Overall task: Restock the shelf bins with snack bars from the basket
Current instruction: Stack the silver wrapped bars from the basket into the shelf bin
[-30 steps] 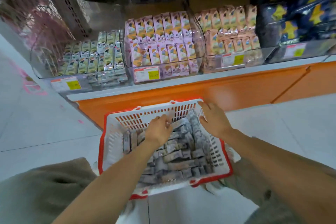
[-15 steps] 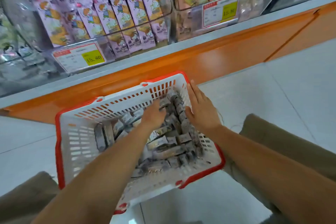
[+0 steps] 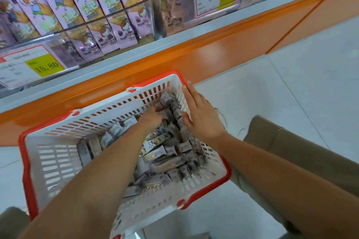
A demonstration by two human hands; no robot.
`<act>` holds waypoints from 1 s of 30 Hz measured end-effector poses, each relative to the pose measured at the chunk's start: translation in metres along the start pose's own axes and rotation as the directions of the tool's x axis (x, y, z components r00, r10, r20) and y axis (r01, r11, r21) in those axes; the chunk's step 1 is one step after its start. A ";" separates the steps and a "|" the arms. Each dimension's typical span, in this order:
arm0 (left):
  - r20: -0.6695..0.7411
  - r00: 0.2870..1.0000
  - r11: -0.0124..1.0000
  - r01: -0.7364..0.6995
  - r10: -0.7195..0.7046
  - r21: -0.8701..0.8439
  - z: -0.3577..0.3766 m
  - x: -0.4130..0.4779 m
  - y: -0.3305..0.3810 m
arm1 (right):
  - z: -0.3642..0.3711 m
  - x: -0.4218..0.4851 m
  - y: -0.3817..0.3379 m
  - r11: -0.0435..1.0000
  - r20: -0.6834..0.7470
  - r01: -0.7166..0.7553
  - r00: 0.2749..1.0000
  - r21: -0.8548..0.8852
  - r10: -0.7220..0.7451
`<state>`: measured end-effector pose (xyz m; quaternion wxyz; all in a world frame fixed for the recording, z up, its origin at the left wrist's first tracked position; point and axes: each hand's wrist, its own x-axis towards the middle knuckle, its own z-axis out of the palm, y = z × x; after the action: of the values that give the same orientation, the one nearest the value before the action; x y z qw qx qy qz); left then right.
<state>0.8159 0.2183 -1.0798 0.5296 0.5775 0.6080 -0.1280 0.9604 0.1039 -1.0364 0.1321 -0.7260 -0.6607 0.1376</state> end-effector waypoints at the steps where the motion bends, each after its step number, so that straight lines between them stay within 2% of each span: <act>1: -0.017 1.000 1.000 0.017 -0.017 -0.004 0.002 0.000 -0.005 | 0.000 0.000 0.000 1.000 0.000 0.001 1.000 0.000 -0.001; 4: -0.064 0.996 0.998 0.056 -0.056 -0.003 0.003 -0.002 -0.016 | -0.001 0.000 -0.002 1.000 -0.006 0.004 1.000 -0.004 -0.004; 9: -0.108 0.994 0.998 0.039 -0.034 0.041 -0.004 -0.011 -0.046 | 0.000 -0.001 -0.001 1.000 -0.019 -0.003 1.000 -0.011 0.003; 11: -0.101 0.992 0.995 0.073 -0.079 -0.067 -0.011 -0.024 -0.052 | 0.001 -0.001 0.000 1.000 -0.015 -0.005 1.000 -0.010 0.005; 14: -0.019 0.994 0.947 0.096 -0.107 -0.305 -0.021 -0.045 -0.060 | -0.001 -0.002 -0.001 0.999 0.024 -0.032 0.999 -0.027 0.032; 20: 0.050 0.999 0.854 0.025 0.001 -0.520 -0.055 -0.098 -0.071 | -0.022 0.005 -0.014 0.984 0.191 -0.100 0.973 -0.147 0.127; 22: 0.017 0.998 0.828 -0.046 0.066 -0.559 -0.063 -0.124 -0.069 | -0.036 0.006 -0.026 0.978 0.236 -0.087 0.963 -0.188 0.131; 27: -0.099 0.966 0.773 -0.251 0.239 -0.582 -0.086 -0.195 -0.070 | -0.070 0.005 -0.082 0.993 0.145 0.099 0.985 -0.067 -0.089; 30: -0.203 0.945 0.724 -0.326 0.255 -0.607 -0.106 -0.228 -0.080 | -0.092 0.007 -0.119 0.978 0.036 0.210 0.977 -0.012 -0.210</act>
<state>0.6441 0.1468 -0.8929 0.6735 0.4592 0.5439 0.1993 0.8852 0.1208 -0.9069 0.1289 -0.6508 -0.7368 0.1301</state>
